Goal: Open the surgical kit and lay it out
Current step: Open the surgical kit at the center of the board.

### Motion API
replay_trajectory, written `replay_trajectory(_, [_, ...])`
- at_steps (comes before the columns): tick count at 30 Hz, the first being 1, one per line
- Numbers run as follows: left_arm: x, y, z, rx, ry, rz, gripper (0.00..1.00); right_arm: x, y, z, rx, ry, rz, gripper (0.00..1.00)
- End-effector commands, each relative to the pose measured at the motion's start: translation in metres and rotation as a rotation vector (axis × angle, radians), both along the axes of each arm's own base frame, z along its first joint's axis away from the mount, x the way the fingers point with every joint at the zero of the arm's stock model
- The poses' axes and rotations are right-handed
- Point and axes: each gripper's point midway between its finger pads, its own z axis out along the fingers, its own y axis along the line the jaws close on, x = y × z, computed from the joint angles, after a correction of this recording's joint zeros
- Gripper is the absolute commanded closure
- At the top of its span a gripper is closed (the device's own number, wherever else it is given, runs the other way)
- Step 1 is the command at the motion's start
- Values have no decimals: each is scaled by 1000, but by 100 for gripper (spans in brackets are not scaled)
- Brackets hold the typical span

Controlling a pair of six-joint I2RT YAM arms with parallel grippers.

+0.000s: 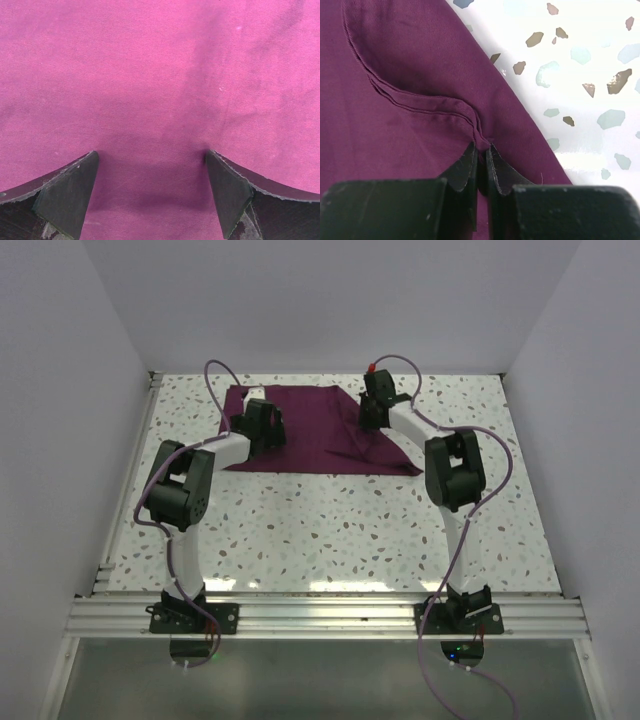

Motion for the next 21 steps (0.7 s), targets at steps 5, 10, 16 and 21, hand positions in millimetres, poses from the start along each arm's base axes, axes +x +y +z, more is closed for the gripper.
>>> replay_trajectory(5, [13,-6,15,-6,-53,2,8,12,-29,96,-78,-153,-108,88])
replay_trajectory(10, [13,-7,16,-6,-54,-2,8,19,-50,115,-183,-188,-171,88])
replay_trajectory(16, [13,-5,13,6,-50,3,8,40,-92,118,-288,-196,-305,88])
replay_trajectory(21, [14,-6,5,10,-38,-2,8,58,-150,114,-346,-212,-479,86])
